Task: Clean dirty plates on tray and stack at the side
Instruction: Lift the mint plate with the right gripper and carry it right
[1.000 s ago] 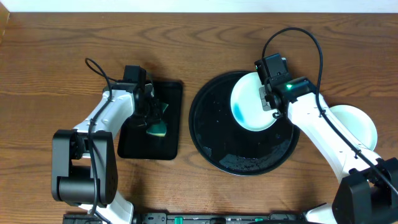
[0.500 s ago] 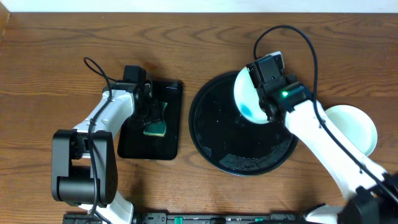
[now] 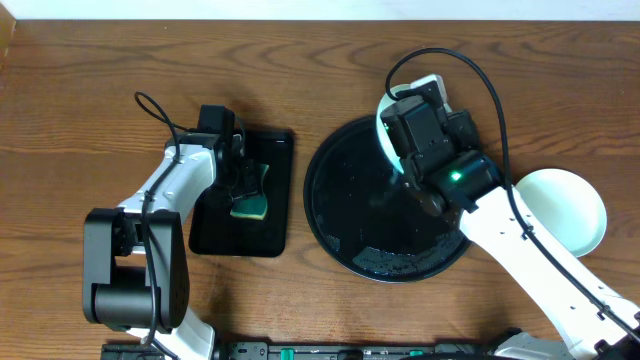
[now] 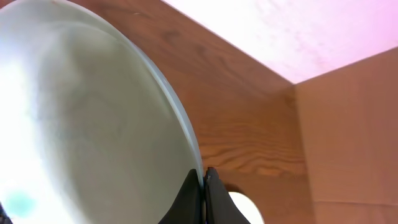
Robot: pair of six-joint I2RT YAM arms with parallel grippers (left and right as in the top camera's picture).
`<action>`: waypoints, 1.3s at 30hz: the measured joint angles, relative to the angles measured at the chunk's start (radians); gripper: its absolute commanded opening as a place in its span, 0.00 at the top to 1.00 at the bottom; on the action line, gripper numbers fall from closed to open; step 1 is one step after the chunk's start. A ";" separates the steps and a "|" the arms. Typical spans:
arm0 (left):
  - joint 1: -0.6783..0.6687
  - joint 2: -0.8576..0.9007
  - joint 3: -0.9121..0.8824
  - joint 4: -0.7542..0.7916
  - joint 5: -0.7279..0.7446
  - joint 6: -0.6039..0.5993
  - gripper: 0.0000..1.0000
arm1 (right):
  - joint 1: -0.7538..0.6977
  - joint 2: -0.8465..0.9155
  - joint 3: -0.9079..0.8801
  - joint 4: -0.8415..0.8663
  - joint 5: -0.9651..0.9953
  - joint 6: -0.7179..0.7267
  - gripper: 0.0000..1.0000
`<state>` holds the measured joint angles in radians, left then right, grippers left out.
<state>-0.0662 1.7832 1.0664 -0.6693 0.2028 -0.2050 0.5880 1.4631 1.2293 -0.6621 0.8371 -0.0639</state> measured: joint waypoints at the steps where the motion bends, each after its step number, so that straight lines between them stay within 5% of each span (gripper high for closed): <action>1: 0.000 0.000 0.000 0.000 0.000 0.000 0.44 | 0.002 0.000 0.000 0.001 0.012 -0.003 0.99; 39: 0.000 0.000 0.000 0.000 0.000 0.000 0.44 | 0.011 0.000 0.000 0.039 0.053 -0.040 0.99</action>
<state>-0.0662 1.7832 1.0664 -0.6693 0.2028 -0.2050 0.5987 1.4631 1.2293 -0.6228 0.8906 -0.1036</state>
